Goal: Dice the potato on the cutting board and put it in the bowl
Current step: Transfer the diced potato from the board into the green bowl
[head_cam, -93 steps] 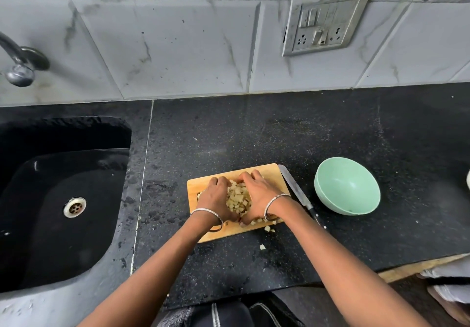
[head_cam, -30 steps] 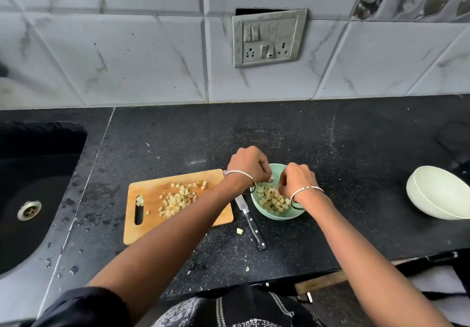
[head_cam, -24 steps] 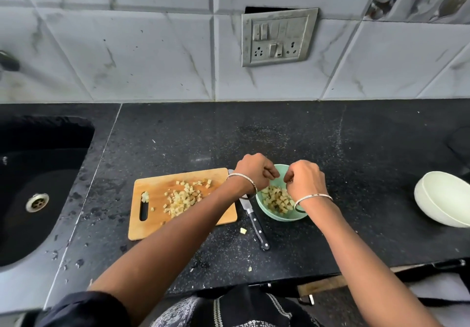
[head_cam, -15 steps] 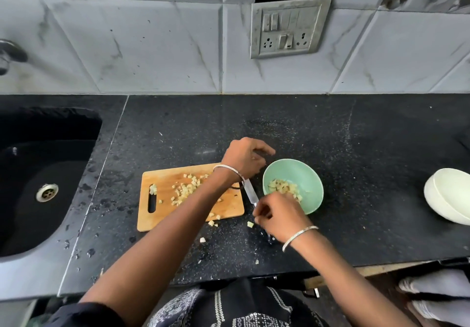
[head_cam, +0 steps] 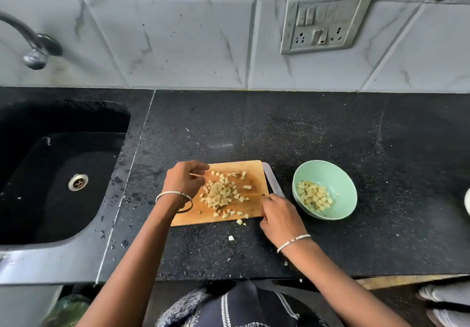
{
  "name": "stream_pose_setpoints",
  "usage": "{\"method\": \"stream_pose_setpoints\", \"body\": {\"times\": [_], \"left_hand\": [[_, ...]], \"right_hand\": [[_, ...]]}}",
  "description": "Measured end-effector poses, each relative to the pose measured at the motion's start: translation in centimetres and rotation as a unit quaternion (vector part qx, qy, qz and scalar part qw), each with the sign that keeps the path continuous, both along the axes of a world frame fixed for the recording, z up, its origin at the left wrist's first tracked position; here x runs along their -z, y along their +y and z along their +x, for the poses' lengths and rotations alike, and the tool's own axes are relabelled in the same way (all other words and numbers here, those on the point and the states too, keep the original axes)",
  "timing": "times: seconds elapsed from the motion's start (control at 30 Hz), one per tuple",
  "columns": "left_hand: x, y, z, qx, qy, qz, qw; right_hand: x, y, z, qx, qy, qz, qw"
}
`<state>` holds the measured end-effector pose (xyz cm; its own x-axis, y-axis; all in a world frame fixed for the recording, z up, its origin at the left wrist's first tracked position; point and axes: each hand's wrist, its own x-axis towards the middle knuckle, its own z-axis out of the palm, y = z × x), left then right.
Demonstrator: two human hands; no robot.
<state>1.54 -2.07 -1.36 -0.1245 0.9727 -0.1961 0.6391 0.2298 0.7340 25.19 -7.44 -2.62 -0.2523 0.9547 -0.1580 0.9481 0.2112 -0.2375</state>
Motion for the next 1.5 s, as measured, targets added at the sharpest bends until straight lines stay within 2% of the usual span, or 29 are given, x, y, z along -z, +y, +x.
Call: {"method": "stream_pose_setpoints", "body": {"times": [0.1, 0.2, 0.3, 0.37, 0.43, 0.5, 0.57, 0.77, 0.93, 1.23, 1.33, 1.5], "left_hand": [[0.8, -0.7, -2.6, -0.047, 0.025, -0.014, 0.998], [1.4, -0.8, -4.6, -0.066, 0.078, -0.011, 0.995], [1.6, -1.1, -5.9, -0.055, 0.152, -0.032, 0.986], [1.9, -1.0, -6.0, -0.026, 0.179, -0.05, 0.982], [2.3, -0.7, -6.0, 0.002, 0.188, -0.057, 0.981], [2.6, -0.2, -5.9, 0.022, 0.199, -0.054, 0.978], [3.0, 0.2, -5.7, 0.033, 0.219, -0.036, 0.975], [4.0, 0.9, -5.7, 0.078, 0.267, -0.003, 0.961], [4.2, 1.4, -5.3, 0.107, 0.315, 0.011, 0.943], [3.4, 2.0, -4.5, 0.159, 0.337, -0.029, 0.928], [3.5, 1.4, -4.3, 0.167, 0.341, -0.011, 0.925], [4.4, 0.2, -4.5, 0.195, 0.343, 0.05, 0.917]], "right_hand": [[-0.4, 1.7, -1.8, -0.005, 0.093, 0.011, 0.996], [-0.8, 2.8, -3.4, -0.022, 0.113, -0.016, 0.993], [-1.2, 2.9, -4.1, 0.028, 0.148, 0.006, 0.989], [-1.1, 2.2, -3.9, 0.056, 0.125, -0.029, 0.99], [-0.4, 1.0, -4.1, 0.053, 0.064, -0.095, 0.992], [0.5, -0.1, -4.7, 0.036, 0.005, -0.111, 0.993], [1.4, -0.8, -5.5, 0.034, -0.011, -0.079, 0.996], [2.6, -1.4, -7.1, 0.057, 0.05, -0.009, 0.997], [2.6, -1.3, -7.5, 0.095, 0.075, 0.013, 0.993], [1.7, 1.5, -7.0, 0.146, 0.239, 0.063, 0.958], [1.6, 1.0, -5.5, 0.187, 0.199, 0.057, 0.96], [1.7, -1.7, -4.4, 0.171, 0.057, -0.126, 0.976]]}}
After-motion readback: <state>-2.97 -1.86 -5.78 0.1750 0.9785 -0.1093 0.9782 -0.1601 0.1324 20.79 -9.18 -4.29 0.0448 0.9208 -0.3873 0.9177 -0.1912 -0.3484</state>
